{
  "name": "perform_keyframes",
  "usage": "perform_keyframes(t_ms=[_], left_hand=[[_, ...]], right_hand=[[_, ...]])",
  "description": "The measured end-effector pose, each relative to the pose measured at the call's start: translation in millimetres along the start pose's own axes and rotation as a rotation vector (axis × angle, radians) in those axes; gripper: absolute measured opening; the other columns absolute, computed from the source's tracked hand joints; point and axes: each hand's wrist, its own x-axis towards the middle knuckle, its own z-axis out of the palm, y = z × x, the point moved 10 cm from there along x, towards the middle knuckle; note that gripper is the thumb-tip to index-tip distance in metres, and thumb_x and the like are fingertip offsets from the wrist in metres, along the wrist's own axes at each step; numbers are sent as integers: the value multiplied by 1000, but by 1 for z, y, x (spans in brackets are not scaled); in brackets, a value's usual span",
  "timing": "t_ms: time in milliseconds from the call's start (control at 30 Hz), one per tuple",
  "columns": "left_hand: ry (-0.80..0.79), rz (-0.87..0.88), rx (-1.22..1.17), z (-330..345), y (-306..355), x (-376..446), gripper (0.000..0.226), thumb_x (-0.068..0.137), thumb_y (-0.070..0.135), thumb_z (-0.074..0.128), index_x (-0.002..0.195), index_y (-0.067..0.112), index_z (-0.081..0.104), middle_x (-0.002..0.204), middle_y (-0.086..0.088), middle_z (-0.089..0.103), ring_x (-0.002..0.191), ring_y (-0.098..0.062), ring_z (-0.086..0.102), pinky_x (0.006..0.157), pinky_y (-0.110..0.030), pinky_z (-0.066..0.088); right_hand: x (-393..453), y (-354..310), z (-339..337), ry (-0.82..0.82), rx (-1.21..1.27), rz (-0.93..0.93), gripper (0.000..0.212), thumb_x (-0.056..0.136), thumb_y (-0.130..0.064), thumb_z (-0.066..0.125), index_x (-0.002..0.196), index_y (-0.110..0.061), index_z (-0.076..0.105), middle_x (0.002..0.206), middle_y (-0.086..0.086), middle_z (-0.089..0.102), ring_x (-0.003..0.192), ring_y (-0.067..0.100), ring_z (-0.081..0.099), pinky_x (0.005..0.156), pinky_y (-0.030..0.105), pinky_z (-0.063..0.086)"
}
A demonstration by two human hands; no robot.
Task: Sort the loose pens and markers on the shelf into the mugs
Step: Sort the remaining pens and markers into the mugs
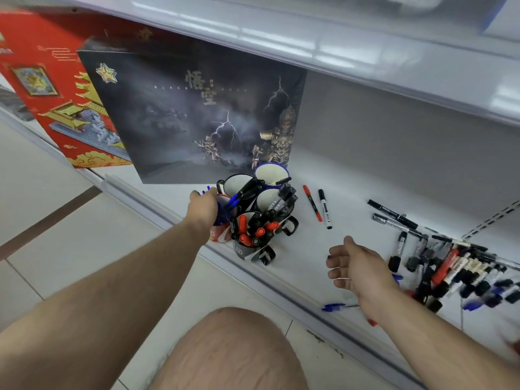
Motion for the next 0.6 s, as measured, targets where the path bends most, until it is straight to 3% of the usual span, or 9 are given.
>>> perform_keyframes(t_ms=[100, 133, 200, 233, 333, 400, 467, 600], left_hand=[[-36, 36, 131, 6, 3, 2, 21, 91, 22, 56, 100, 5, 49, 86, -11, 64, 70, -22, 60, 64, -31, 52], [-40, 37, 177, 6, 2, 4, 30, 83, 29, 64, 98, 7, 50, 97, -14, 65, 79, -25, 63, 73, -35, 55], [14, 29, 303, -4, 0, 10, 61, 65, 42, 73, 111, 6, 54, 115, -14, 60, 94, -31, 64, 81, -41, 56], [48, 42, 358, -8, 3, 9, 66, 65, 41, 73, 116, 4, 54, 118, -14, 58, 98, -33, 62, 80, -41, 55], [112, 266, 541, 2, 38, -20, 53, 81, 27, 59, 126, 3, 46, 128, -19, 50, 112, -42, 54, 94, -50, 48], [32, 496, 556, 36, 70, -57, 51, 81, 28, 52, 129, 10, 45, 128, -15, 51, 109, -42, 55, 95, -53, 47], [-96, 705, 602, 77, 90, -96, 48, 83, 28, 53, 129, 17, 47, 127, -11, 53, 111, -37, 54, 97, -48, 46], [-370, 909, 770, 159, 85, -154, 59, 94, 20, 55, 148, 13, 33, 139, -14, 50, 125, -34, 48, 101, -40, 40]], right_hand=[[-1, 1, -11, 24, 12, 1, 41, 105, -34, 43, 93, -2, 65, 67, 11, 64, 53, 22, 55, 50, 27, 42], [-2, 1, -15, 34, 12, 3, 41, 104, -35, 43, 92, -2, 65, 66, 10, 64, 53, 22, 55, 49, 27, 42], [-4, 1, -24, 52, 13, 2, 41, 104, -35, 43, 91, -3, 66, 67, 10, 65, 54, 22, 55, 50, 28, 43], [-6, 0, -29, 59, 15, -2, 41, 104, -34, 43, 91, -3, 66, 68, 10, 65, 54, 22, 55, 51, 29, 43], [-9, 4, -44, 78, 33, -6, 41, 104, -35, 42, 92, -4, 65, 68, 10, 64, 54, 21, 55, 51, 29, 42], [-13, 8, -58, 106, 59, 14, 41, 104, -36, 42, 91, -4, 65, 67, 10, 64, 53, 21, 54, 50, 28, 42], [-16, 8, -64, 116, 77, 24, 41, 104, -36, 42, 91, -4, 65, 67, 9, 64, 53, 20, 54, 50, 28, 42], [-24, 5, -74, 118, 94, 16, 41, 105, -34, 41, 93, -3, 65, 68, 9, 63, 54, 21, 53, 50, 29, 42]])
